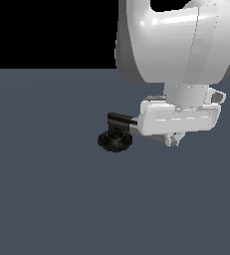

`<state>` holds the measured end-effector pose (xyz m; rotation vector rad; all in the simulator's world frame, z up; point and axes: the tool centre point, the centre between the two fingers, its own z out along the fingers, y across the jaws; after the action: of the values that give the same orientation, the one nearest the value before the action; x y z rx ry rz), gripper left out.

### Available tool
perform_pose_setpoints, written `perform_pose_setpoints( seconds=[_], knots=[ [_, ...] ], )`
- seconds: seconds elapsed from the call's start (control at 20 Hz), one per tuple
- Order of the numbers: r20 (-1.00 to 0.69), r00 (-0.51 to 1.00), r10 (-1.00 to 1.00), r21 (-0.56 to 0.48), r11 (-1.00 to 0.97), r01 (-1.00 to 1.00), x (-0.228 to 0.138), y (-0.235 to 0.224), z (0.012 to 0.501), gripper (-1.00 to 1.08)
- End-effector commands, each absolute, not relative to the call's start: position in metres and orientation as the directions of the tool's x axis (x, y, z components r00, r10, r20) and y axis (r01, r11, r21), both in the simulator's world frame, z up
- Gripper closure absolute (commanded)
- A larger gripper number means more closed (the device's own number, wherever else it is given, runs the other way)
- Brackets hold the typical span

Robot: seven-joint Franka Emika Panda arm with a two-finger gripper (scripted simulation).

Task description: Turn on the faucet by rotating a designated handle.

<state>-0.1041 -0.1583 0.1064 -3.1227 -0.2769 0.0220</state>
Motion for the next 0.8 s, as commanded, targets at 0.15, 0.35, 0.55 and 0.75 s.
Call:
perform_pose_setpoints(
  seconds=[0.15,0.35,0.55,0.75],
  knots=[
    [-0.005,0.98,0.197,-0.004,-0.98,0.197,-0.08,-0.16,0.107,1.08],
    [-0.005,0.981,0.196,-0.004,-0.981,0.196,-0.068,-0.168,0.107,1.08],
    [-0.004,0.981,0.194,-0.003,-0.981,0.194,-0.056,-0.175,0.107,1.08],
    [-0.003,0.981,0.193,-0.003,-0.981,0.193,-0.044,-0.183,0.107,1.08]
  ],
)
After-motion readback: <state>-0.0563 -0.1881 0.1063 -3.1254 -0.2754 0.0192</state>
